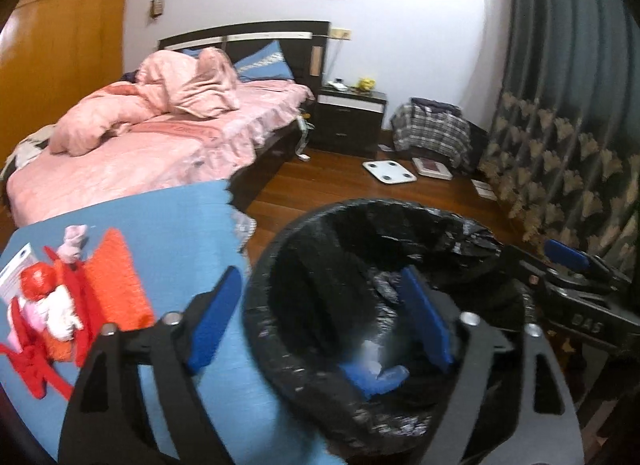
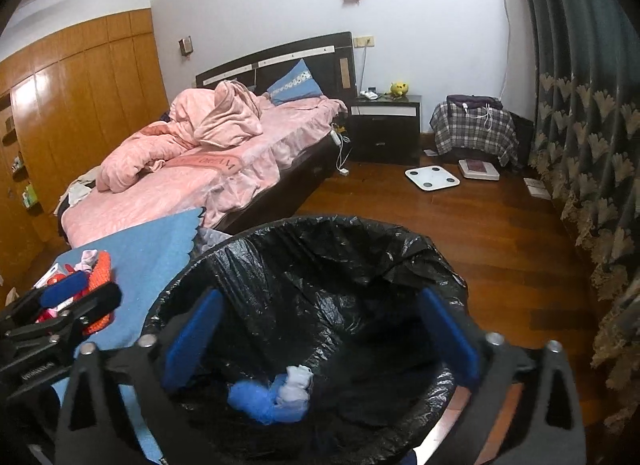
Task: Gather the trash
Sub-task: 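Return both tools to the table pile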
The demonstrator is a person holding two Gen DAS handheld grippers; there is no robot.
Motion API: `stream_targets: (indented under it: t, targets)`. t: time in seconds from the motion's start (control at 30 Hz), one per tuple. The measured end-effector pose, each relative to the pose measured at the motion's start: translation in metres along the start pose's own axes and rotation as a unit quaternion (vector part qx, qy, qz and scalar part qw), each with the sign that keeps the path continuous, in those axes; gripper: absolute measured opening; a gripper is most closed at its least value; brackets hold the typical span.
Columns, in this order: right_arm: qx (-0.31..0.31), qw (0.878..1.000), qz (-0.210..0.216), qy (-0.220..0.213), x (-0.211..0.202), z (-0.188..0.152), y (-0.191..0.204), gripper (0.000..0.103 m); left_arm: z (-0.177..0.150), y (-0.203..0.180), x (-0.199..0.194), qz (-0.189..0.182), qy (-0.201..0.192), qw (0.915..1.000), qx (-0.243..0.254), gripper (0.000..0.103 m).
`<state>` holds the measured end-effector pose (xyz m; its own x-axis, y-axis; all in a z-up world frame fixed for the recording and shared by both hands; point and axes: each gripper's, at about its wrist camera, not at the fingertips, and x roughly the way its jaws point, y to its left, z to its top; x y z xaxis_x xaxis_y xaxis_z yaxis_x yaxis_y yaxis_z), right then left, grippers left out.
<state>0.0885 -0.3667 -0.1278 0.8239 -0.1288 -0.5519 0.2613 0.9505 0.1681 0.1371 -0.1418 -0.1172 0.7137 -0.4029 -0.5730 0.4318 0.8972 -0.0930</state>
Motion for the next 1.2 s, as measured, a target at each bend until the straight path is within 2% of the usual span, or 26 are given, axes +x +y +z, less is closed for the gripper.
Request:
stream_targets:
  t: [0.17, 0.53, 0.8, 0.97, 1.2]
  targets:
    - [-0.001, 1.000, 0.016, 0.013, 0.002, -0.003, 0.015, 0.097, -0.005, 0.026, -0.011, 0.035, 0.000, 0.9993, -0.013, 0.089]
    - [-0.052, 0.995, 0.073, 0.033, 0.002, -0.022, 0.087, 0.097, -0.036, 0.100, -0.047, 0.114, 0.005, 0.9924, -0.045, 0.089]
    - [-0.094, 0.988, 0.118, 0.038, 0.004, -0.034, 0.148, 0.097, -0.059, 0.160, -0.077, 0.175, 0.003, 0.9817, -0.075, 0.089]
    - [-0.121, 0.982, 0.141, 0.046, 0.010, -0.041, 0.185, 0.097, -0.073, 0.199, -0.092, 0.213, 0.006, 0.9715, -0.104, 0.089]
    - [-0.152, 0.974, 0.161, 0.054, 0.027, -0.051, 0.232, 0.097, -0.090, 0.240, -0.103, 0.242, 0.012, 0.9610, -0.132, 0.089]
